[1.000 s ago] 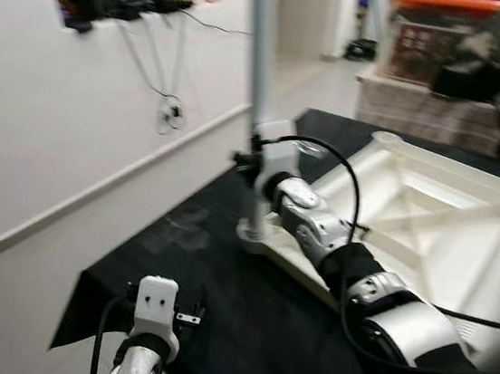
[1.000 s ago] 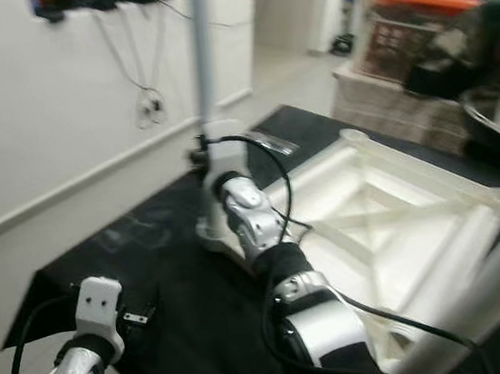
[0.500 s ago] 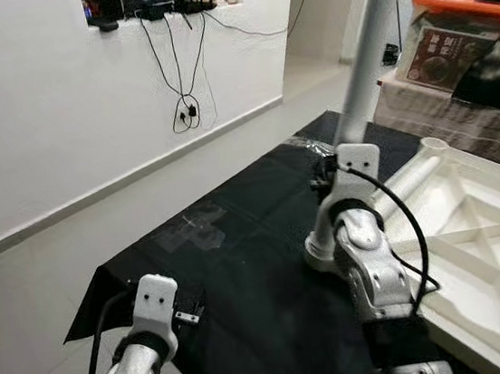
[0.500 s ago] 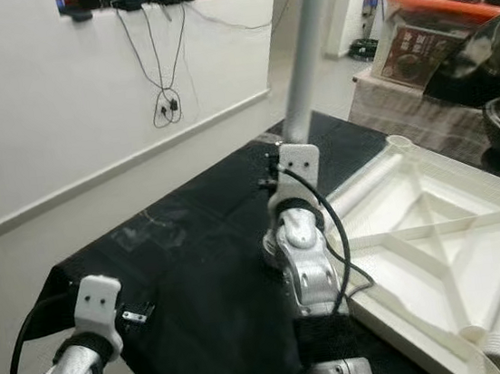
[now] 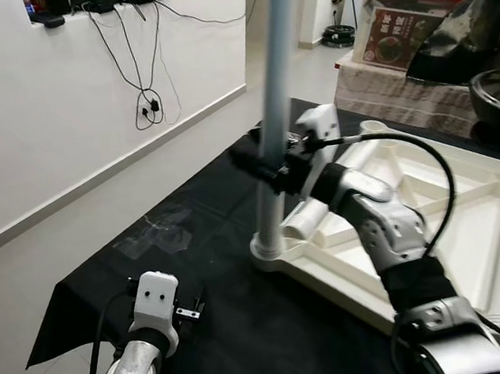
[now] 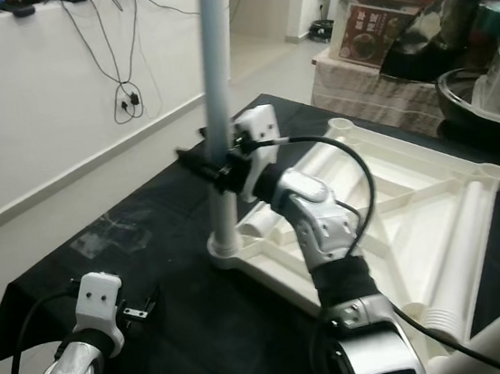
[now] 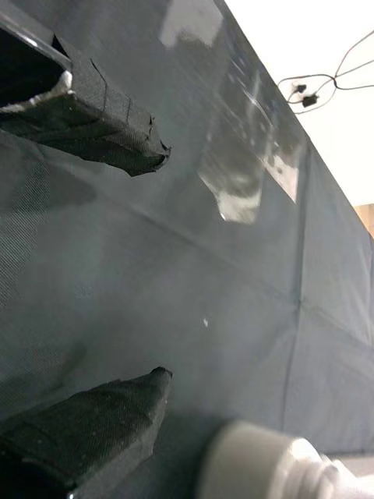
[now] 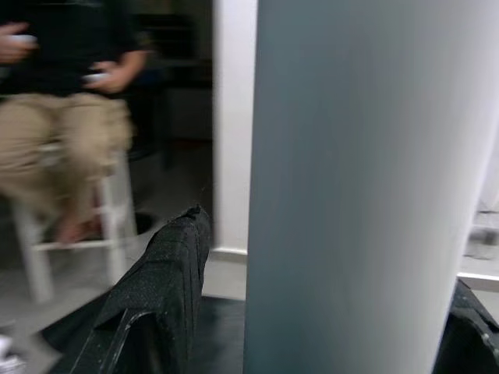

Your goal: Building children table

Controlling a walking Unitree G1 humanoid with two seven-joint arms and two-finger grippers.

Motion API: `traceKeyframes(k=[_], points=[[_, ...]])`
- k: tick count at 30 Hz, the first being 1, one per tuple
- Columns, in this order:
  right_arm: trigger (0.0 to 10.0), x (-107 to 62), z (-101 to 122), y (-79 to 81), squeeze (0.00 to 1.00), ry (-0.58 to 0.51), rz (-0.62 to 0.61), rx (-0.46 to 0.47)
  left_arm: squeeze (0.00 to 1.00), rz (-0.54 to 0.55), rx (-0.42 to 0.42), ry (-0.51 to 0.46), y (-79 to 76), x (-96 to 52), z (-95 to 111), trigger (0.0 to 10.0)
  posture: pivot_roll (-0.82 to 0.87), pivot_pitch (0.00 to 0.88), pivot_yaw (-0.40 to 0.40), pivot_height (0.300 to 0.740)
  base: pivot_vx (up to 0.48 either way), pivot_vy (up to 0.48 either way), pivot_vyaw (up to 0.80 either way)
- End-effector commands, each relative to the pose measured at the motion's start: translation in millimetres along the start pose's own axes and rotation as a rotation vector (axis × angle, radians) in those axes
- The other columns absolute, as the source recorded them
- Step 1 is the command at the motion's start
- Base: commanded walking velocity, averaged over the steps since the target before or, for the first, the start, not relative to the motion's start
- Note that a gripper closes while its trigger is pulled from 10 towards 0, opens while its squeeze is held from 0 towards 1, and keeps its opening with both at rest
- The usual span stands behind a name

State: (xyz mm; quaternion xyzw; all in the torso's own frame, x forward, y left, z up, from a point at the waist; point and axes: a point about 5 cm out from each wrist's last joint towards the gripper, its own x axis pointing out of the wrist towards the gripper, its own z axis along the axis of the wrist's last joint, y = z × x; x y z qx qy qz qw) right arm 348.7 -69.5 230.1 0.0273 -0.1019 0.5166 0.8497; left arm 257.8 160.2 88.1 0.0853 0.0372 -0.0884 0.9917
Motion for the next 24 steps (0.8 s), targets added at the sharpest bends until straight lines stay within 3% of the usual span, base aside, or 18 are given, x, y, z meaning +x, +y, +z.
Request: traceKeyframes(k=[1, 3, 4, 7, 8, 9, 11, 13, 14, 15, 16, 17, 18, 19, 22, 23, 24], points=[[9.0, 16.6, -12, 23.4, 0.00, 0.042, 0.166, 0.002, 0.00, -0.008, 0.006, 0.001, -0.3, 0.0, 0, 10.0, 0.13, 0.000, -0.116, 0.740, 0.000, 0.000, 0.00], [9.0, 19.3, -14, 30.6, 0.00, 0.042, 0.217, -0.009, 0.00, -0.007, 0.007, 0.000, -0.2, -0.2, 0, 10.0, 0.13, 0.000, -0.116, 0.740, 0.000, 0.000, 0.00], [0.0, 19.3, -15, 40.6, 0.00, 0.029, 0.284, 0.009, 0.00, -0.004, 0.007, 0.001, 0.4, -1.7, -1, 10.0, 0.13, 0.000, -0.115, 0.740, 0.000, 0.000, 0.00], [0.0, 19.1, -19, 48.0, 0.00, 0.026, 0.306, 0.032, 0.00, -0.001, 0.008, 0.009, 1.3, -5.0, -3, 10.0, 0.13, 0.000, -0.113, 0.740, 0.000, 0.000, 0.00], [0.0, 22.0, -22, 44.3, 0.00, 0.046, 0.220, 0.024, 0.00, -0.002, 0.008, 0.012, 1.2, -5.9, -3, 10.0, 0.12, 0.000, -0.112, 0.740, 0.000, 0.000, 0.00], [0.0, 24.7, -29, 28.8, 0.00, 0.091, 0.002, 0.035, 0.00, -0.004, 0.008, 0.014, 0.6, -6.3, -4, 10.0, 0.11, 0.000, -0.111, 0.740, 0.000, 0.000, 0.00], [0.0, 24.7, -29, 28.8, 0.00, 0.091, 0.002, 0.035, 0.00, -0.004, 0.008, 0.014, 0.6, -6.3, -4, 10.0, 0.11, 0.000, -0.111, 0.740, 0.000, 0.000, 0.00], [0.0, 19.7, -42, 6.0, 0.00, 0.164, -0.334, 0.043, 0.00, -0.006, 0.006, 0.016, -0.4, -6.1, -5, 10.0, 0.10, 0.000, -0.108, 0.740, 0.000, 0.000, 0.00], [0.0, -0.6, -55, -12.3, 0.00, 0.229, -0.632, 0.029, 0.00, -0.007, 0.004, 0.015, -1.6, -4.8, -4, 10.0, 0.09, 0.000, -0.106, 0.740, 0.000, 0.000, 0.00], [0.0, -17.2, -62, -22.1, 0.00, 0.273, -0.822, 0.009, 0.00, -0.007, 0.002, 0.014, -2.5, -3.9, -4, 10.0, 0.09, 0.000, -0.106, 0.740, 0.000, 0.000, 0.00], [0.0, -17.2, -62, -22.1, 0.00, 0.273, -0.822, 0.009, 0.00, -0.007, 0.002, 0.014, -2.5, -3.9, -4, 10.0, 0.09, 0.000, -0.106, 0.740, 0.000, 0.000, 0.00], [0.0, -44.6, -68, -30.2, 0.00, 0.300, -1.076, -0.029, 0.00, -0.009, 0.000, 0.013, -3.6, -3.0, -4, 10.0, 0.09, 0.000, -0.106, 0.740, 0.000, 0.000, 0.00], [0.0, -65.9, -70, -31.8, 0.00, 0.317, -1.243, -0.057, 0.00, -0.010, -0.001, 0.012, -4.1, -2.5, -4, 10.0, 0.09, 0.000, -0.105, 0.740, 0.000, 0.000, 0.00], [0.0, -76.7, -70, -29.8, 0.00, 0.318, -1.310, -0.068, 0.00, -0.010, -0.002, 0.011, -3.9, -2.2, -4, 10.0, 0.08, 0.000, -0.104, 0.740, 0.000, 0.000, 0.00], [0.0, -83.6, -71, -27.0, 0.00, 0.320, -1.347, -0.063, 0.00, -0.009, -0.003, 0.010, -3.4, -2.0, -4, 10.0, 0.08, 0.000, -0.104, 0.740, 0.000, 0.000, 0.00], [1.1, -83.3, -71, -23.1, 0.00, 0.316, -1.326, -0.045, 0.00, -0.007, -0.003, 0.011, -2.7, -2.0, -4, 10.0, 0.08, 0.000, -0.101, 0.740, 0.000, 0.000, 0.00], [10.0, -72.9, -66, -16.9, 0.00, 0.262, -1.218, -0.021, 0.00, -0.007, -0.003, 0.011, -2.5, -2.1, -4, 10.0, 0.08, 0.000, -0.099, 0.740, 0.000, 0.000, 0.00]])
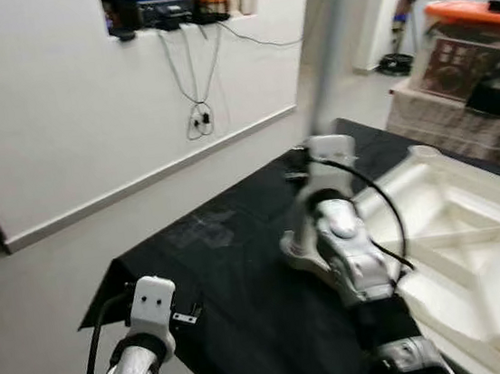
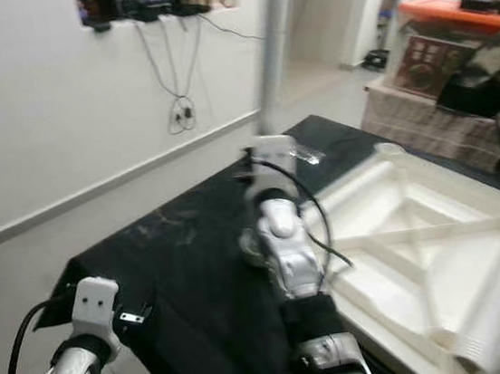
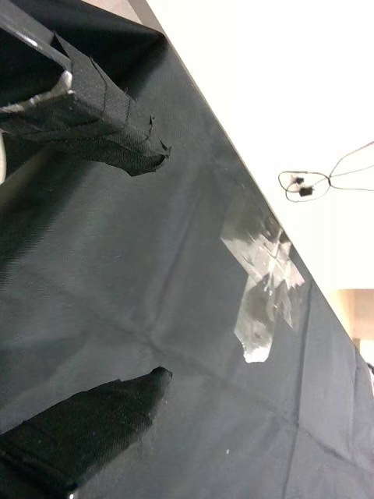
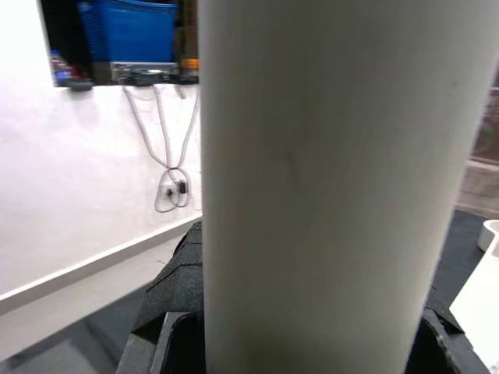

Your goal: Building children table

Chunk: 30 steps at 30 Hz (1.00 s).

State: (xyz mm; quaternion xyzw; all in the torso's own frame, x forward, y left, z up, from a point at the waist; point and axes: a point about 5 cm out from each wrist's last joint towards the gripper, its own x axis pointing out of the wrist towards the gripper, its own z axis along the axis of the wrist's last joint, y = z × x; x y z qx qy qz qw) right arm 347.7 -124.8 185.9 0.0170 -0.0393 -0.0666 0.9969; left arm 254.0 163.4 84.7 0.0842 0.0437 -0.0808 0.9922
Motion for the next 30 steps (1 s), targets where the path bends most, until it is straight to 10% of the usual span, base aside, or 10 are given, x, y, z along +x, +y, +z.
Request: traceKeyframes(k=[1, 4, 5, 9, 10, 23, 24, 26, 27, 30], points=[[10.0, -10.6, -29, -0.2, 0.00, 0.114, 0.084, 0.003, 0.00, -0.021, 0.001, -0.002, -4.4, 1.9, 0, 10.0, 0.07, 0.000, -0.100, 0.740, 0.000, 0.000, 0.00], [10.0, -15.1, -11, 14.3, 0.00, -0.014, 0.242, 0.118, 0.00, -0.023, 0.000, -0.002, -4.7, 2.1, 0, 10.0, 0.07, 0.000, -0.102, 0.740, 0.000, 0.000, 0.00], [10.0, -13.6, -4, 22.9, 1.00, -0.033, 0.351, 0.142, 0.00, -0.022, -0.001, -0.004, -4.9, 2.5, 0, 10.0, 0.08, 0.000, -0.108, 0.740, 0.000, 0.000, 0.00], [10.0, -6.1, 9, 37.6, 1.00, -0.038, 0.497, 0.118, 0.00, -0.019, -0.001, -0.007, -5.4, 3.5, 0, 10.0, 0.08, 0.000, -0.114, 0.740, 0.000, 0.000, 0.00], [10.0, -2.9, 16, 40.8, 0.00, -0.055, 0.562, 0.131, 0.00, -0.017, -0.002, -0.008, -5.2, 3.4, 1, 10.0, 0.08, 0.000, -0.114, 0.740, 0.000, 0.000, 0.00], [10.0, -29.4, 26, 93.9, 0.00, -0.080, 1.344, 0.121, 0.00, -0.005, 0.004, -0.011, -1.5, 2.7, 1, 10.0, 0.11, 0.000, -0.123, 0.740, 0.000, 0.000, 0.00], [5.3, -30.4, 21, 101.8, 0.00, -0.064, 1.333, 0.107, 0.00, -0.003, 0.005, -0.012, -1.3, 2.7, 1, 10.0, 0.11, 0.000, -0.123, 0.740, 0.000, 0.000, 0.00], [5.3, -30.4, 21, 101.8, 0.00, -0.064, 1.333, 0.107, 0.00, -0.003, 0.005, -0.012, -1.3, 2.7, 1, 10.0, 0.11, 0.000, -0.123, 0.740, 0.000, 0.000, 0.00], [0.0, -27.1, 16, 106.0, 0.00, -0.031, 1.258, 0.098, 0.00, -0.002, 0.005, -0.012, -1.0, 2.5, 1, 10.0, 0.11, 0.000, -0.120, 0.740, 0.000, 0.000, 0.00], [0.0, 9.0, -10, 80.5, 0.00, 0.118, 0.644, -0.007, 0.00, -0.004, 0.004, -0.008, -1.8, 1.6, 0, 10.0, 0.09, 0.000, -0.116, 0.740, 0.000, 0.000, 0.00]])
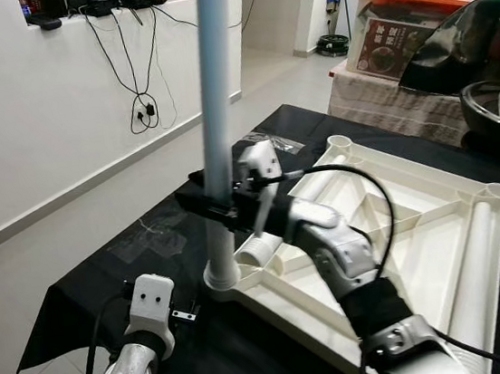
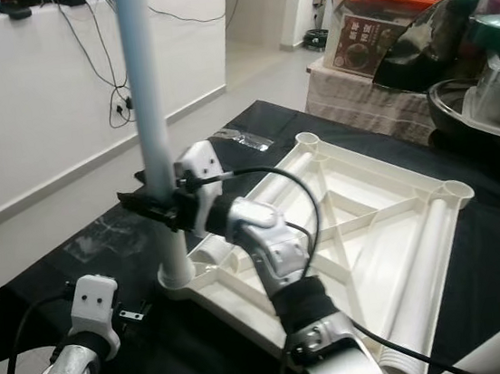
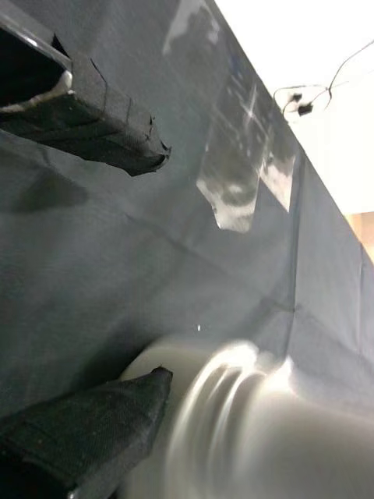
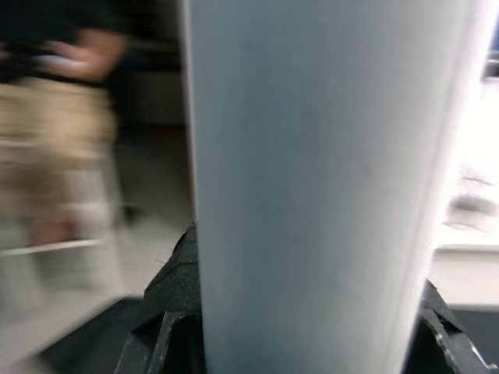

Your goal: Building children table

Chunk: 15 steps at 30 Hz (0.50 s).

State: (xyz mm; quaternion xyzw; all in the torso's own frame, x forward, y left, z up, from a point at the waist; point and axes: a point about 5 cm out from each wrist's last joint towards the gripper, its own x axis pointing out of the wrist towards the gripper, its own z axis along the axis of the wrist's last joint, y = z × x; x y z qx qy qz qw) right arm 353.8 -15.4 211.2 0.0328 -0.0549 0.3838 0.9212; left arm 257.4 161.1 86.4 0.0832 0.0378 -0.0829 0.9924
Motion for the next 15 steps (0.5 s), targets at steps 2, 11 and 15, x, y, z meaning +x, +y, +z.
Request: traceKeyframes(k=[2, 11, 15], points=[[0.0, -15.5, -29, -32.2, 0.00, 0.149, -0.279, -0.016, 0.00, -0.001, 0.005, 0.005, -0.4, -2.0, -3, 10.0, 0.09, 0.000, -0.116, 0.740, 0.000, 0.000, 0.00], [0.0, -86.7, -44, -70.9, 0.00, 0.167, -0.903, -0.009, 0.00, -0.009, -0.002, 0.006, -3.6, -0.4, -3, 10.0, 0.08, 0.000, -0.108, 0.740, 0.000, 0.000, 0.00], [10.0, -87.2, -39, -64.2, 0.00, 0.139, -0.846, -0.060, 0.00, -0.015, 0.000, 0.008, -4.4, -0.4, -4, 10.0, 0.07, 0.000, -0.103, 0.740, 0.000, 0.000, 0.00]])
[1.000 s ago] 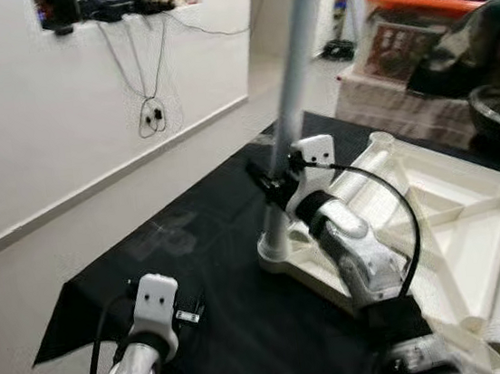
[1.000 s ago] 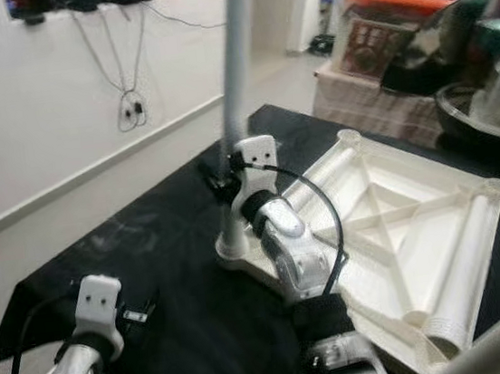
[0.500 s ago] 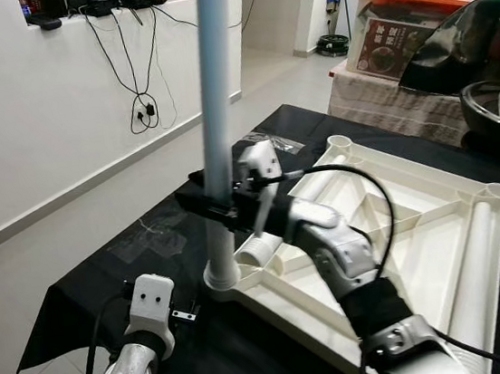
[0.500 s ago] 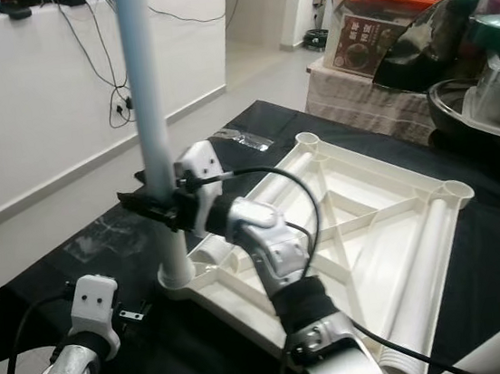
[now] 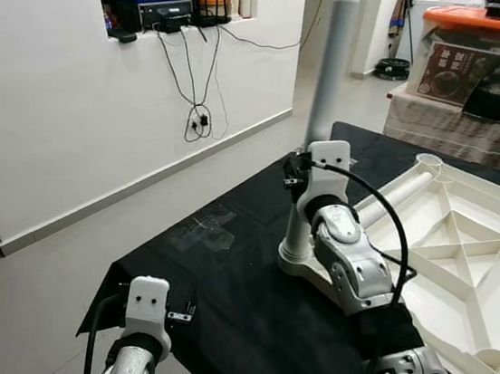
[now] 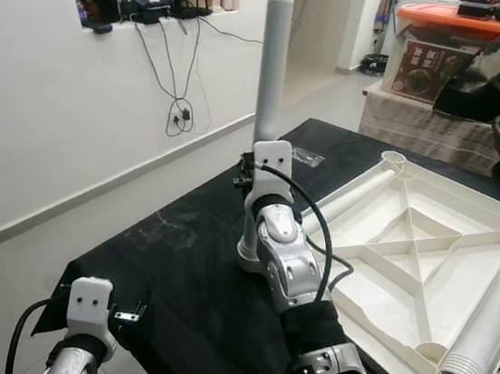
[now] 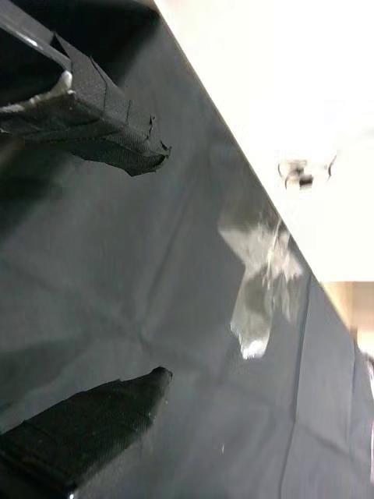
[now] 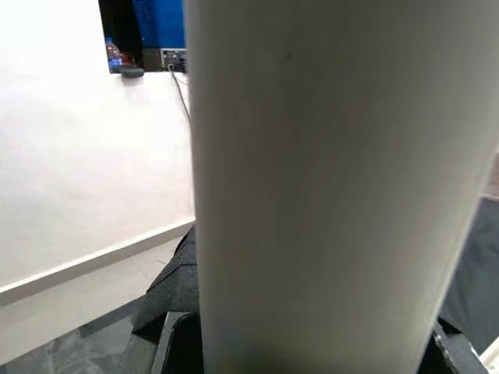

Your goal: Building children table

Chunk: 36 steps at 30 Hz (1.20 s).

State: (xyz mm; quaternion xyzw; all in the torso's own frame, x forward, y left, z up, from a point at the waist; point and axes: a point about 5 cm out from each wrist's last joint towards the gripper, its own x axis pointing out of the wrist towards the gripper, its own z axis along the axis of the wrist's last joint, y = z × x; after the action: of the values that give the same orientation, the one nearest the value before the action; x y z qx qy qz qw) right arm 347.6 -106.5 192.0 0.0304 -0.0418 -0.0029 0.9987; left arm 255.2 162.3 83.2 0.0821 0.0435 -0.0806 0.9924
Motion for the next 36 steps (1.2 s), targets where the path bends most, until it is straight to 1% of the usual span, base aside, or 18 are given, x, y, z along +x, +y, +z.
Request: traceKeyframes(k=[1, 4, 5, 9, 10, 12, 16, 18, 21, 22, 23, 24, 25, 27, 29, 31, 34, 36], points=[[10.0, -7.1, -27, -15.0, 0.00, 0.099, -0.055, -0.088, 0.00, -0.019, 0.003, -0.004, -4.5, 1.7, 0, 10.0, 0.07, 0.000, -0.104, 0.740, 0.000, 0.000, 0.00], [10.0, -2.9, -22, -17.6, 0.00, 0.077, -0.054, -0.099, 0.00, -0.016, 0.002, -0.004, -3.7, 1.7, 0, 10.0, 0.07, 0.000, -0.108, 0.740, 0.000, 0.000, 0.00], [10.0, 8.9, -11, -14.2, 1.00, 0.023, 0.027, -0.081, 0.00, -0.013, 0.002, -0.005, -3.1, 1.1, 0, 10.0, 0.08, 0.000, -0.110, 0.740, 0.000, 0.000, 0.00], [10.0, 26.0, 11, -2.3, 1.00, -0.034, 0.243, -0.052, 0.00, -0.017, -0.002, -0.006, -2.9, -0.1, 1, 10.0, 0.09, 0.000, -0.111, 0.740, 0.000, 0.000, 0.00], [10.0, 30.8, 21, 2.8, 0.00, -0.048, 0.341, -0.063, 0.00, -0.019, -0.004, -0.006, -2.8, -0.7, 0, 10.0, 0.09, 0.000, -0.111, 0.740, 0.000, 0.000, 0.00], [10.0, 32.6, 26, 5.4, 0.00, -0.051, 0.393, -0.075, 0.00, -0.021, -0.004, -0.006, -2.7, -0.9, 0, 10.0, 0.09, 0.000, -0.112, 0.740, 0.000, 0.000, 0.00], [10.0, 31.5, 46, 28.6, 0.00, -0.083, 0.851, -0.132, 0.00, -0.028, -0.003, -0.008, -3.6, 0.7, 1, 10.0, 0.10, 0.000, -0.111, 0.740, 0.000, 0.000, 0.00], [10.0, 31.5, 46, 28.6, 0.00, -0.083, 0.851, -0.132, 0.00, -0.028, -0.003, -0.008, -3.6, 0.7, 1, 10.0, 0.10, 0.000, -0.111, 0.740, 0.000, 0.000, 0.00], [10.0, 20.3, 27, 51.1, 0.00, -0.019, 1.117, -0.071, 0.00, -0.037, -0.004, -0.013, -5.9, 1.7, 3, 10.0, 0.11, 0.000, -0.115, 0.740, 0.000, 0.000, 0.00], [2.8, 15.3, 19, 59.3, 0.00, 0.002, 1.184, -0.059, 0.00, -0.037, -0.003, -0.014, -5.5, 1.3, 3, 10.0, 0.12, 0.000, -0.118, 0.740, 0.000, 0.000, 0.00], [2.8, 12.4, 15, 63.9, 0.00, 0.013, 1.217, -0.055, 0.00, -0.037, -0.002, -0.014, -5.0, 0.8, 3, 10.0, 0.12, 0.000, -0.118, 0.740, 0.000, 0.000, 0.00], [0.0, 8.8, 11, 67.3, 0.00, 0.019, 1.236, -0.039, 0.00, -0.034, -0.001, -0.013, -4.2, -0.1, 3, 10.0, 0.11, 0.000, -0.119, 0.740, 0.000, 0.000, 0.00], [0.0, 6.6, 9, 69.2, 0.00, 0.022, 1.251, -0.026, 0.00, -0.033, -0.001, -0.011, -3.7, -0.8, 3, 10.0, 0.11, 0.000, -0.119, 0.740, 0.000, 0.000, 0.00], [0.0, 13.5, 8, 69.5, 0.00, 0.017, 1.094, -0.004, 0.00, -0.032, -0.002, -0.009, -3.4, -2.6, 2, 10.0, 0.11, 0.000, -0.118, 0.740, 0.000, 0.000, 0.00], [0.0, 38.0, -1, 50.9, 0.00, 0.097, 0.566, -0.027, 0.00, -0.034, -0.002, -0.004, -4.4, -4.1, 0, 10.0, 0.11, 0.000, -0.118, 0.740, 0.000, 0.000, 0.00], [0.0, 43.8, -18, 10.4, 0.00, 0.194, 0.069, -0.064, 0.00, -0.034, -0.004, -0.001, -5.2, -5.0, 0, 10.0, 0.10, 0.000, -0.119, 0.740, 0.000, 0.000, 0.00], [0.0, 30.6, -31, -13.3, 0.00, 0.204, -0.103, -0.077, 0.00, -0.034, -0.007, 0.000, -6.0, -4.9, -1, 10.0, 0.10, 0.000, -0.116, 0.740, 0.000, 0.000, 0.00], [0.0, 16.6, -35, -12.5, 0.00, 0.200, -0.083, -0.051, 0.00, -0.037, -0.007, 0.002, -7.0, -4.9, -1, 10.0, 0.09, 0.000, -0.112, 0.740, 0.000, 0.000, 0.00]])
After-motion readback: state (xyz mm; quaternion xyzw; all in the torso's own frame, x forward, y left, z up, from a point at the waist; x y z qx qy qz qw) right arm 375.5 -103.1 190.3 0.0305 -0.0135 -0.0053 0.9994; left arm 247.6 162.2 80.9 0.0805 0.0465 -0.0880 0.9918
